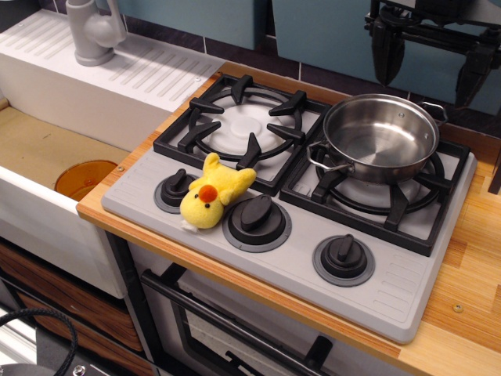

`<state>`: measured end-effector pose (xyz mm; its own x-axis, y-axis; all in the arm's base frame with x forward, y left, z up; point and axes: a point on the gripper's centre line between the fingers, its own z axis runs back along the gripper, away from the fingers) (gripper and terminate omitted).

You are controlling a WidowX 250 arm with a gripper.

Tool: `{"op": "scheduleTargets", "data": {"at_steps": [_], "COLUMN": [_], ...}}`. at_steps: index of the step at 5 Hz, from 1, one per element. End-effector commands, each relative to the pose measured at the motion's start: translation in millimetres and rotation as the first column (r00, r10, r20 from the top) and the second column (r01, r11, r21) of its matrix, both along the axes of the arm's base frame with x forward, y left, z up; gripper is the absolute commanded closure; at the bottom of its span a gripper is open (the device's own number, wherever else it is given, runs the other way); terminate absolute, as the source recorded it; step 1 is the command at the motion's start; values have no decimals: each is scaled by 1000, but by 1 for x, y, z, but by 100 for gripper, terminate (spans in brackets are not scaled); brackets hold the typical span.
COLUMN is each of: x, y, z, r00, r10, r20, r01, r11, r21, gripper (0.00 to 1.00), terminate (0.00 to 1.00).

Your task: Put pot or pan on stove and put stuffedduck in pot or pan

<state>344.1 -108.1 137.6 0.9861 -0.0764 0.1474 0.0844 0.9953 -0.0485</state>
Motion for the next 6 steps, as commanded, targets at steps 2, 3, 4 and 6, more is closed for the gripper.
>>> {"op": "scheduleTargets", "data": {"at_steps": [2,3,4,6], "x": [10,17,20,19], "y": [17,33,43,70], "z": [-2,-3,-6,-12], "r00": [999,998,997,994], "r10": [-35,-59,-73,-98], "r20": [30,30,37,51], "r01": [34,58,72,96], "r11": [998,998,997,995], "r21": [56,40,23,32], "gripper": [0,0,0,0], "terminate": [0,0,0,0]}}
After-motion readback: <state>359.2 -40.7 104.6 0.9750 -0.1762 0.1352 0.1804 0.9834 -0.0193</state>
